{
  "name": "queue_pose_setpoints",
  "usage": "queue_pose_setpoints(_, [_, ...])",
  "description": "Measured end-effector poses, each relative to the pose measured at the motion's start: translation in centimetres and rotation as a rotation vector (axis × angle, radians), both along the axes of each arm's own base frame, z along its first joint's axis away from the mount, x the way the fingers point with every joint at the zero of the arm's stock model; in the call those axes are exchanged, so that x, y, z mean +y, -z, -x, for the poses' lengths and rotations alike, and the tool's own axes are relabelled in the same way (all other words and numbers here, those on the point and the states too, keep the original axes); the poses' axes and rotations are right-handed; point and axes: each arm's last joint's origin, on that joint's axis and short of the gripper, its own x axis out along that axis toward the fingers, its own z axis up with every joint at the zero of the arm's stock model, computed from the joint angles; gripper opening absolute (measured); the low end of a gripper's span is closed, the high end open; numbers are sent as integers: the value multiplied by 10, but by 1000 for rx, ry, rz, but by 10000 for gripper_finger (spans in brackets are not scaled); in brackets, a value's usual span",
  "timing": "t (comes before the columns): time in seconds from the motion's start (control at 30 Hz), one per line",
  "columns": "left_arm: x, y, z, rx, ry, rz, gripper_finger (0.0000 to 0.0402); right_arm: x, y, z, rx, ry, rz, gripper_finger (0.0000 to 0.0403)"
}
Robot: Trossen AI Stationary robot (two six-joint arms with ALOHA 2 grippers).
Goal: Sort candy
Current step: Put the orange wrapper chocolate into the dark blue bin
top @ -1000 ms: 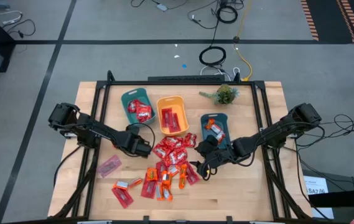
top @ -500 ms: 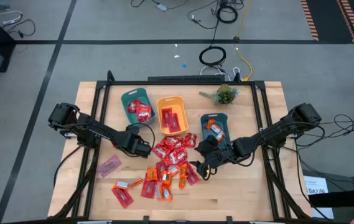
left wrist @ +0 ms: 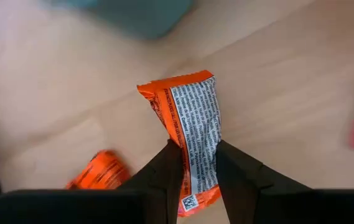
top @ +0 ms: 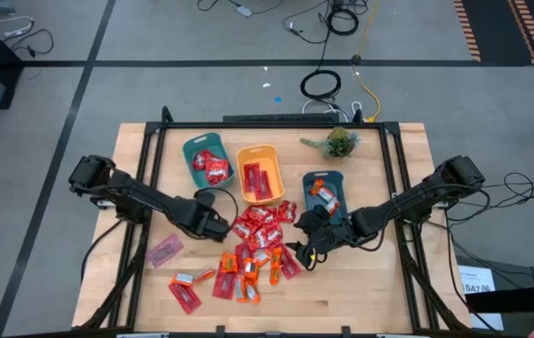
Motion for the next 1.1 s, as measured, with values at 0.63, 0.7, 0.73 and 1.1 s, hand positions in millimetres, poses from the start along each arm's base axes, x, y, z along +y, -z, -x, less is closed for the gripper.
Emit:
queue_pose_setpoints(0.63, [-4, -109, -99, -508, 766, -353, 98, 38, 1, 16, 60, -270, -115, 332])
queue_pose_setpoints(0.7, [5, -113, -110, -590, 803, -363, 98, 46, 1, 20, 61, -297, -114, 332])
queue_pose_setpoints(0.73, [9, -114, -115, -627, 824, -362, 98, 50, 1, 22, 61, -305, -117, 332])
queue_pose_setpoints(1.1, [56, -94, -200, -741, 939, -325, 98, 58, -1, 26, 10, -270, -69, 332])
